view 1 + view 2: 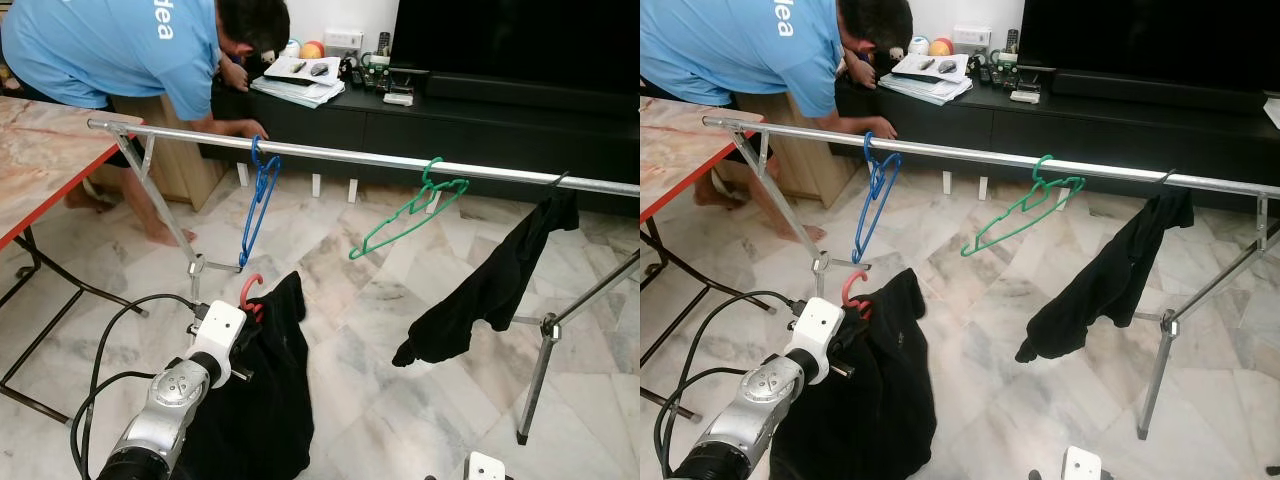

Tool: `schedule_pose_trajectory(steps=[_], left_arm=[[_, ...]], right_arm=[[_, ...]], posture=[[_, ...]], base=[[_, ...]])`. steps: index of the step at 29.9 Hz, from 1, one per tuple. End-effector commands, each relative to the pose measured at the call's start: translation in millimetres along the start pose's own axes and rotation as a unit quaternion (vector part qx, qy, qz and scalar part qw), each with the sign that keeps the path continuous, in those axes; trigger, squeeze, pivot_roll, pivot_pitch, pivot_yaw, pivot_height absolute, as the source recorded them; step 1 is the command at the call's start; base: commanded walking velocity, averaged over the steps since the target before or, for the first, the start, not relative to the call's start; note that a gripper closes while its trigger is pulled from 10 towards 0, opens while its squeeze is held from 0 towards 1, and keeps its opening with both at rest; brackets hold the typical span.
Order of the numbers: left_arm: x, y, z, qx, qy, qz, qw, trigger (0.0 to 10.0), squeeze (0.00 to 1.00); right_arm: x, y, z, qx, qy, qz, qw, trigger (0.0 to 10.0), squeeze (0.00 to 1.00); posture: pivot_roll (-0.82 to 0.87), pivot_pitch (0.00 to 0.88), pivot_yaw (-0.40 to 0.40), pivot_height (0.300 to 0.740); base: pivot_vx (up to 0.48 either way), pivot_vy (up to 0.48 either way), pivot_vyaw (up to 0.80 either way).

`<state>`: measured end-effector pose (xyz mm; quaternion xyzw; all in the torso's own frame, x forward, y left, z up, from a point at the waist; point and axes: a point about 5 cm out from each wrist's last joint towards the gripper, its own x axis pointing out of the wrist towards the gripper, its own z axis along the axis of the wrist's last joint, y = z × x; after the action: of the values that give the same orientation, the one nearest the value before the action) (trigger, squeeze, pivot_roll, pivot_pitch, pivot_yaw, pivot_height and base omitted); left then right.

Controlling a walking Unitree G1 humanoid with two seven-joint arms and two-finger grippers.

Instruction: Hang hanger

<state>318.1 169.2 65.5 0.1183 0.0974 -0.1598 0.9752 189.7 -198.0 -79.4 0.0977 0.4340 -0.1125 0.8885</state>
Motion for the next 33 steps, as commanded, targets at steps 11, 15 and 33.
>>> schedule_pose_trajectory(steps=[11, 15, 33], left_arm=[[4.2, -3.7, 12, 0.002, -0.037, -0.010, 0.999, 10.0, 0.00], [4.4, -6.9, 20, -0.016, -0.068, -0.024, 0.997, 10.0, 0.00], [11.3, -6.9, 29, -0.006, -0.073, -0.026, 0.997, 10.0, 0.00]], right_arm=[[-0.5, -1.2, -4, -0.003, 0.010, -0.001, 1.000, 10.0, 0.00], [-0.5, -0.9, -4, -0.003, 0.010, -0.001, 1.000, 10.0, 0.00], [-0.3, 0.8, -3, 0.000, 0.009, 0.000, 1.000, 10.0, 0.00]], posture=[[-0.06, 0.110, -0.010, 0.740], [-0.06, 0.102, -0.004, 0.740], [-0.06, 0.085, 0.001, 0.740]], base=[[0.000, 0.000, 0.00], [0.000, 0.000, 0.00], [0.000, 0.000, 0.00]])
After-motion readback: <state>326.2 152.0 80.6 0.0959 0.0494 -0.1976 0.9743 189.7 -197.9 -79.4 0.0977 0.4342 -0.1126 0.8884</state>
